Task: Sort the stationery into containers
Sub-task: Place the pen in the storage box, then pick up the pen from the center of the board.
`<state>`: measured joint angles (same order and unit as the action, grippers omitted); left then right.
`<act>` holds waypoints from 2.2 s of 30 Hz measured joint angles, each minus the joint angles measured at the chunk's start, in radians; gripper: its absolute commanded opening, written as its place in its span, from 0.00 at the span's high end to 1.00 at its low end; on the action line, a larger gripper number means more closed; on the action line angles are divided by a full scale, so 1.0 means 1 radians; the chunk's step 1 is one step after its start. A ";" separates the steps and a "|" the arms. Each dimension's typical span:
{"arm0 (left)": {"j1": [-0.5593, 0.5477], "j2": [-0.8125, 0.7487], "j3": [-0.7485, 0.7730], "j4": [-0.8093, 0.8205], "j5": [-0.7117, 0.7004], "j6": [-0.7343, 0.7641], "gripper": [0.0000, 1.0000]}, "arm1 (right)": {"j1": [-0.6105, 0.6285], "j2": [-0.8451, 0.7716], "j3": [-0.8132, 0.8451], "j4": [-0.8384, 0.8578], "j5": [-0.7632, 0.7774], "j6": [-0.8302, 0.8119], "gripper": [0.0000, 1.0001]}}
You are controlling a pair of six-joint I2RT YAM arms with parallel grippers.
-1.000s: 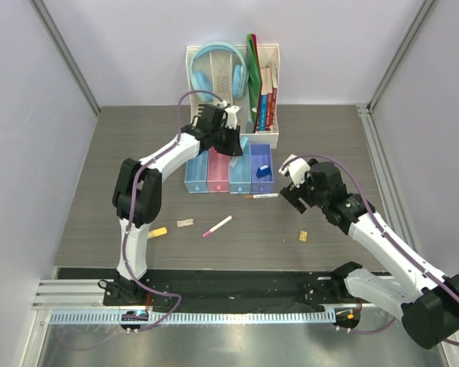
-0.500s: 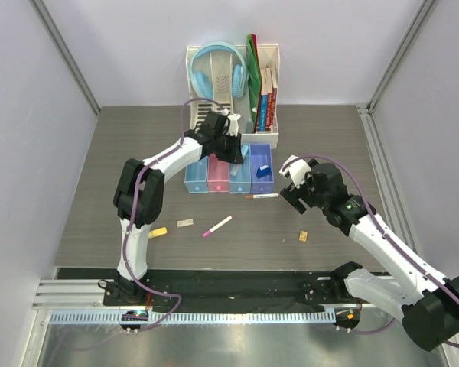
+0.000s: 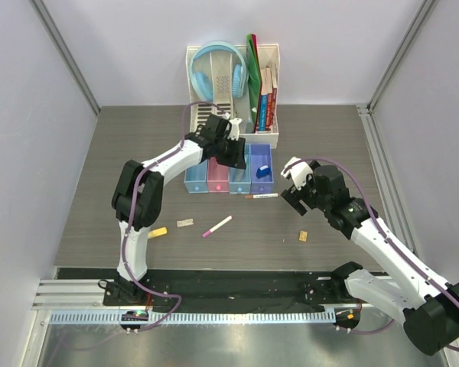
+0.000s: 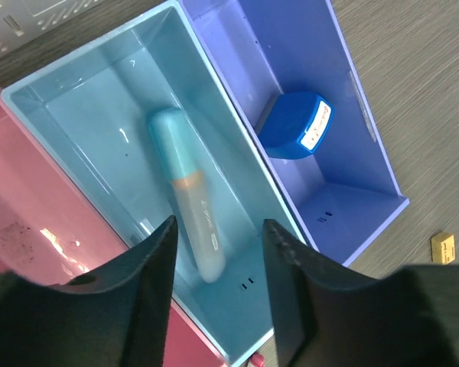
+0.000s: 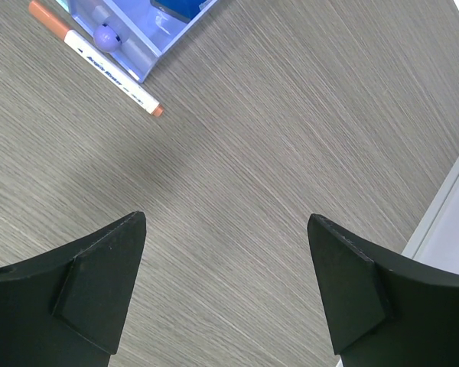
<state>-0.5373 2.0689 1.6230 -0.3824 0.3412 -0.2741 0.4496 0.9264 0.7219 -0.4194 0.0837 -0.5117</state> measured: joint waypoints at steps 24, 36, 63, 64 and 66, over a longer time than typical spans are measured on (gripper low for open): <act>0.123 -0.866 -0.404 -0.370 -0.033 0.885 0.00 | 0.000 -0.044 -0.004 0.000 -0.032 0.000 0.07; 0.313 -1.082 -0.935 -0.542 -0.119 1.261 0.00 | 0.000 -0.085 -0.004 -0.007 -0.054 0.008 0.07; 0.376 -0.859 -1.033 -0.314 -0.107 1.355 0.23 | 0.000 -0.077 -0.004 -0.023 -0.061 0.022 0.07; 0.376 -0.837 -1.020 -0.323 -0.105 1.353 0.25 | 0.000 -0.077 -0.004 -0.023 -0.061 0.022 0.07; 0.376 -0.787 -0.990 -0.346 -0.102 1.350 0.37 | 0.000 -0.077 -0.004 -0.023 -0.061 0.022 0.07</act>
<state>-0.1612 1.2823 0.6334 -0.7280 0.2390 1.0763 0.4496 0.8490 0.7177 -0.4419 0.0231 -0.4900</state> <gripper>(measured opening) 0.773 0.931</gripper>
